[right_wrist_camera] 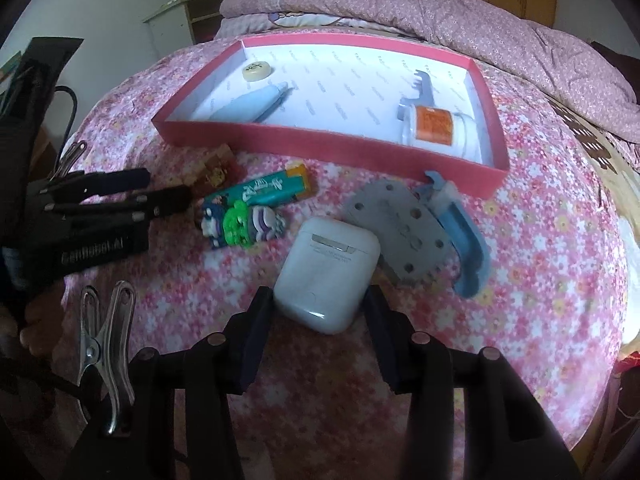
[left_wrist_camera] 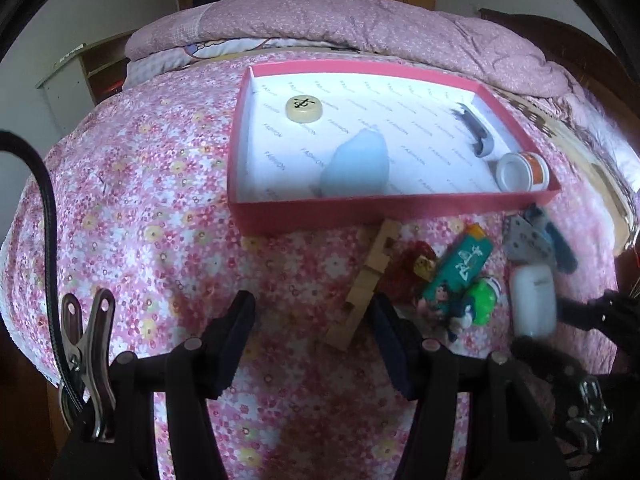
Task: Organize rigid objects
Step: 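Withdraw both grippers from the box toward the remaining items, then grasp the wooden stick with the left gripper while right grasps the white earbud case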
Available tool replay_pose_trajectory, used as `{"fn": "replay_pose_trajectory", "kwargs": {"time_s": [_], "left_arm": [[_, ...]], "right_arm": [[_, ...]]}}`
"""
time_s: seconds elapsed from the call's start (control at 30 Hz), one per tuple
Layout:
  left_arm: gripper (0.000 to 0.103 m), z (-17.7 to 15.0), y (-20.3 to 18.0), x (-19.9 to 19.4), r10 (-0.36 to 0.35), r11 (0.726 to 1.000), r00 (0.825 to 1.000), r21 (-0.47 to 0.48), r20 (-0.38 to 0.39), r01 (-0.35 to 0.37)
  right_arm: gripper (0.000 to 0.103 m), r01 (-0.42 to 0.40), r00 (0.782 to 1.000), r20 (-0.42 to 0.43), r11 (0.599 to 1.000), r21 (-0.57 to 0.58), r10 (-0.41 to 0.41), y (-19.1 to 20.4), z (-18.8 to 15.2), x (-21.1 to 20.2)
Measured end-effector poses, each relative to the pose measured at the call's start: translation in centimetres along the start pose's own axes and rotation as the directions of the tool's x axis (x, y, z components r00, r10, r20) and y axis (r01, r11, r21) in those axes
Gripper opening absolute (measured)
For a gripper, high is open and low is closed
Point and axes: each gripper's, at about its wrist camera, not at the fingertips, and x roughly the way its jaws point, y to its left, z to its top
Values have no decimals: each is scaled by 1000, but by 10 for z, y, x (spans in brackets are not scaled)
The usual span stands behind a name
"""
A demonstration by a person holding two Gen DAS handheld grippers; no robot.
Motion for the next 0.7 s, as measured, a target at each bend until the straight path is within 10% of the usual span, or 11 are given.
{"fn": "replay_pose_trajectory", "kwargs": {"time_s": [0.3, 0.5, 0.7], "left_arm": [[62, 12, -17, 10, 20, 998, 999, 55, 39, -22], [29, 10, -24, 6, 10, 996, 999, 92, 52, -14], [29, -1, -6, 0, -18, 999, 1000, 43, 24, 17]], "right_arm": [[53, -16, 999, 46, 1000, -19, 17, 2, -7, -1], [55, -48, 997, 59, 999, -6, 49, -2, -8, -2], [56, -49, 996, 74, 999, -5, 49, -2, -10, -3]]}}
